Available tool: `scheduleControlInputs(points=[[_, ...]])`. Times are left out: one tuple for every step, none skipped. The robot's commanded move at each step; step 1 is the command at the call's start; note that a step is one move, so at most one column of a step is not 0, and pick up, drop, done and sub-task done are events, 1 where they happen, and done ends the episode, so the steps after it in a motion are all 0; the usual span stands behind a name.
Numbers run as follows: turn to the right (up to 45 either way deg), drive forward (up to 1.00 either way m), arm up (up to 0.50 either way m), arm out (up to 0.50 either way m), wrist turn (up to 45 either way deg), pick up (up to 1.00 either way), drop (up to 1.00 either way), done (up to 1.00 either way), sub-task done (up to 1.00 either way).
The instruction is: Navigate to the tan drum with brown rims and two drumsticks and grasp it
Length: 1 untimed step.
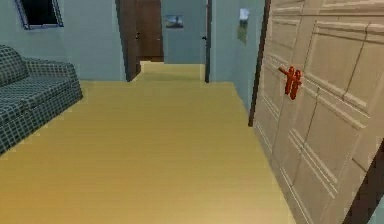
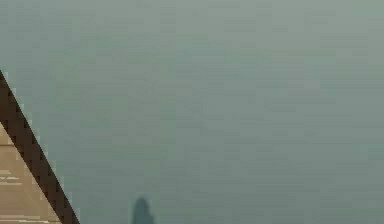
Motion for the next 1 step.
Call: scheduleControlInputs(points=[[-6.0,0.0,0.0,0.0,0.0,0.0,0.0,0.0,0.0]])
